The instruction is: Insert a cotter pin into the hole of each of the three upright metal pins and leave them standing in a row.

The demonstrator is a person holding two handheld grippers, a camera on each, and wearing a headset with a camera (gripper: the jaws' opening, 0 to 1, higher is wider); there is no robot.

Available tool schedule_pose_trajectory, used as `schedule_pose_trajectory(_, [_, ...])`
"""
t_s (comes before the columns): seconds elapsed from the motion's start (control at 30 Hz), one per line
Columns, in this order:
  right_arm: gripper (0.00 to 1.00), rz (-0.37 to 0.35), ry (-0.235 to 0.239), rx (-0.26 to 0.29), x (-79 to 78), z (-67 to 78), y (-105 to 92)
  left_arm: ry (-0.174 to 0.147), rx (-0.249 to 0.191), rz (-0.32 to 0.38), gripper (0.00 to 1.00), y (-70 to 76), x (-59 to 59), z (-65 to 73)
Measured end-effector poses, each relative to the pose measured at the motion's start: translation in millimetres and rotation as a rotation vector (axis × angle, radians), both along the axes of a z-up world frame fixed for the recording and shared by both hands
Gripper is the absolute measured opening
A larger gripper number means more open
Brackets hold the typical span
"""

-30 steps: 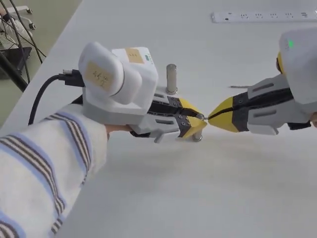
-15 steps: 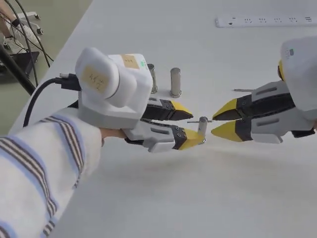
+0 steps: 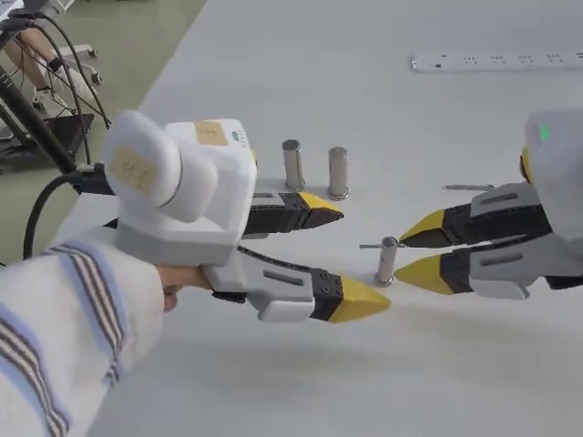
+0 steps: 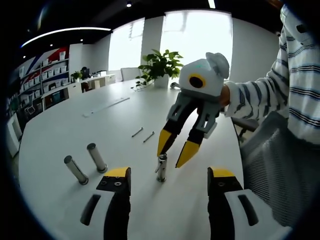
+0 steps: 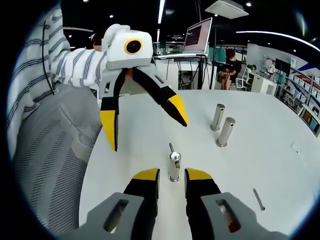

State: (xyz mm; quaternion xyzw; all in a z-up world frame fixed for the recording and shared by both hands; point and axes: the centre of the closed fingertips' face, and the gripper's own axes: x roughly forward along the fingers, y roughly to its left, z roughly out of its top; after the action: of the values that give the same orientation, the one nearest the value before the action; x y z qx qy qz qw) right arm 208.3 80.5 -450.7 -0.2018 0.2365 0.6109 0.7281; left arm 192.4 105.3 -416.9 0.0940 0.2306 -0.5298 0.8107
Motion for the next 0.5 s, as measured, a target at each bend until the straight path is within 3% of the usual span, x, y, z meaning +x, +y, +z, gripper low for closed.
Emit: schedule_pose_trajectory(0.5, [0.16,-0.009,0.017,0.007,-5.9,-3.3,6.9,0.008,-0.068,0.137,0.86,27.7,-3.6,9.3])
